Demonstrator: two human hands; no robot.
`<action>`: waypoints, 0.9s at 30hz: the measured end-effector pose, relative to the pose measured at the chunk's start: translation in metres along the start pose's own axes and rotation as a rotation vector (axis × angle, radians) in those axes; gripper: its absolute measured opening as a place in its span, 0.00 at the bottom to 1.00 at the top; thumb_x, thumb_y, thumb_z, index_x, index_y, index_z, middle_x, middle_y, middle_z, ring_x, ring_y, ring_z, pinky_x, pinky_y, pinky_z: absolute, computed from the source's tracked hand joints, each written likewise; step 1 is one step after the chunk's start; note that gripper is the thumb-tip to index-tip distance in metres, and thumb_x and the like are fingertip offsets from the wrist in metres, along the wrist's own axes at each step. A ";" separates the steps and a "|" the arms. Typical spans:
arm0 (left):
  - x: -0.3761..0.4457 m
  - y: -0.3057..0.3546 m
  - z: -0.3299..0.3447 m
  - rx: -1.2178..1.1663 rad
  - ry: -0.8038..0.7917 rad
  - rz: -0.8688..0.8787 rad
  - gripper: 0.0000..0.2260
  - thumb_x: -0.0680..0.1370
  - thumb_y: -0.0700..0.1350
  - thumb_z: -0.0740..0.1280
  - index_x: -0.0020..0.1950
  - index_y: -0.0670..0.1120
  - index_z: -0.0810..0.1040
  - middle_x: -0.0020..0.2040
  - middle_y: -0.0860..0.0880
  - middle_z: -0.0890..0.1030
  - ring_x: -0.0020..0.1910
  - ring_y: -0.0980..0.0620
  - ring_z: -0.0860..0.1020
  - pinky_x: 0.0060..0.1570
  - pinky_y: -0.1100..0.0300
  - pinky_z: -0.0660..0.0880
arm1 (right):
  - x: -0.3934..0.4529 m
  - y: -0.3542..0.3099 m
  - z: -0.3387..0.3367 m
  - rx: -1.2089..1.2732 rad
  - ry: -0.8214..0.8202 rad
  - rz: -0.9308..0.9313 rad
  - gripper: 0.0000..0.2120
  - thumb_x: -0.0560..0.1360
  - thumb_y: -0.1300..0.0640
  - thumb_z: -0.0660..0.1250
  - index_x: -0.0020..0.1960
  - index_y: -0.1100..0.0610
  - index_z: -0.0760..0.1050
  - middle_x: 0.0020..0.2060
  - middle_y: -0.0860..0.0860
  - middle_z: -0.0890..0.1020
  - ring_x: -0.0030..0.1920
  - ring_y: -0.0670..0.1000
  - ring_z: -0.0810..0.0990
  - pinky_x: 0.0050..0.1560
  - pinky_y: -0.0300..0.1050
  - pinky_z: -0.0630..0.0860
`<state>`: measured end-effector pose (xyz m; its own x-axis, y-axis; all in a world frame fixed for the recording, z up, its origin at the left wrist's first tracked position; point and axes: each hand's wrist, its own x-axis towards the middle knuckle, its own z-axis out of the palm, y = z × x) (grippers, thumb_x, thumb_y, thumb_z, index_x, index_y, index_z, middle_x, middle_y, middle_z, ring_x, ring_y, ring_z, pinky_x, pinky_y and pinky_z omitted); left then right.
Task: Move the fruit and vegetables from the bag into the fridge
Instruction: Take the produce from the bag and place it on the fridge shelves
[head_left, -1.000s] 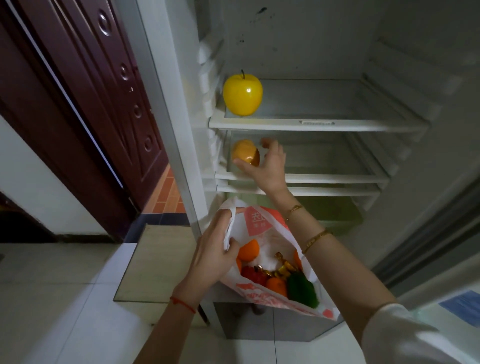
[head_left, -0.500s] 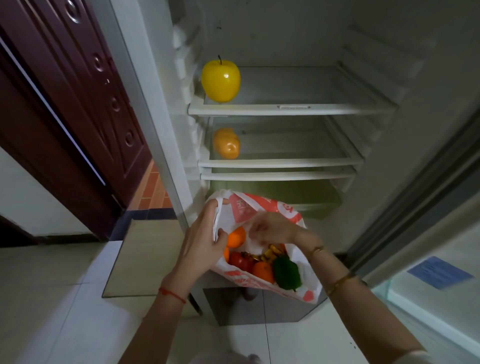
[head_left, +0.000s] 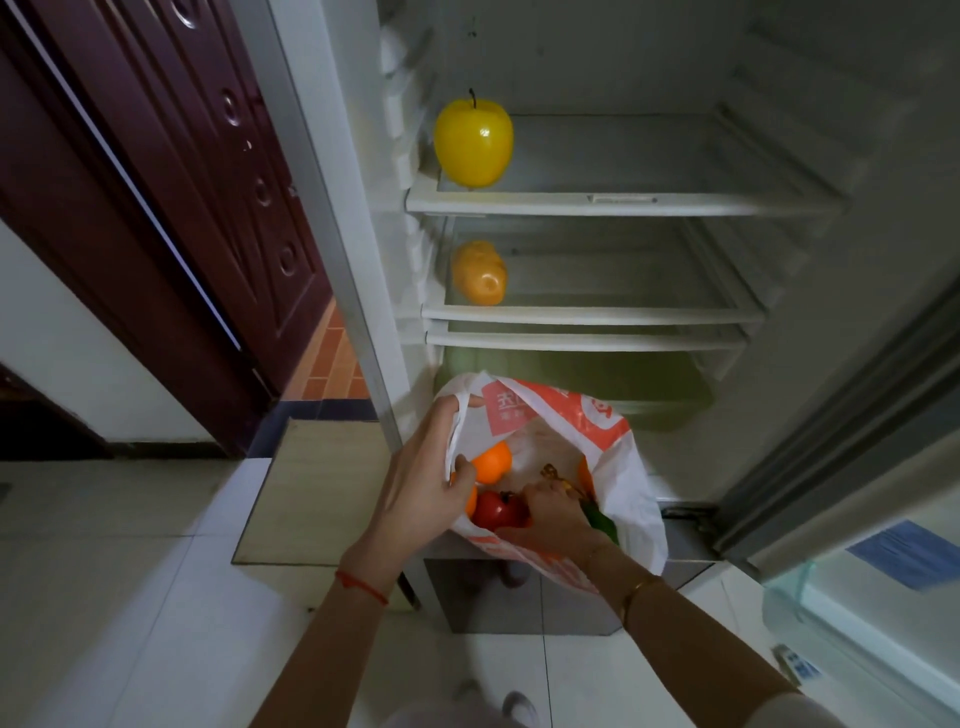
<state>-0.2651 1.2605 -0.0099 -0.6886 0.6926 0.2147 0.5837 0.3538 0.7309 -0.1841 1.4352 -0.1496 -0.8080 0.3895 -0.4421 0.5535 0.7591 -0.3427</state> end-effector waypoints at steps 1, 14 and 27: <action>0.000 -0.001 0.000 0.002 0.001 -0.006 0.21 0.76 0.38 0.63 0.67 0.51 0.66 0.49 0.55 0.74 0.39 0.64 0.75 0.31 0.74 0.68 | 0.002 -0.003 0.002 0.023 0.003 0.011 0.35 0.69 0.32 0.66 0.66 0.55 0.70 0.66 0.57 0.72 0.68 0.60 0.66 0.70 0.58 0.59; 0.003 -0.004 0.001 0.007 0.013 -0.025 0.22 0.76 0.38 0.64 0.68 0.52 0.64 0.50 0.56 0.73 0.39 0.62 0.75 0.31 0.73 0.69 | 0.002 -0.017 -0.016 0.247 0.065 -0.008 0.26 0.70 0.39 0.71 0.64 0.46 0.69 0.50 0.43 0.73 0.54 0.45 0.73 0.58 0.38 0.66; 0.025 -0.004 0.010 -0.013 0.022 -0.010 0.25 0.75 0.36 0.64 0.69 0.52 0.64 0.54 0.50 0.76 0.38 0.54 0.77 0.30 0.68 0.71 | -0.052 -0.039 -0.189 0.852 0.390 -0.360 0.31 0.67 0.55 0.78 0.63 0.54 0.66 0.55 0.44 0.74 0.54 0.47 0.78 0.47 0.40 0.81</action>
<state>-0.2810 1.2825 -0.0139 -0.7038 0.6750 0.2215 0.5712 0.3523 0.7414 -0.2014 1.4836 0.0433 -0.8811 0.4696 0.0552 0.0995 0.2983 -0.9493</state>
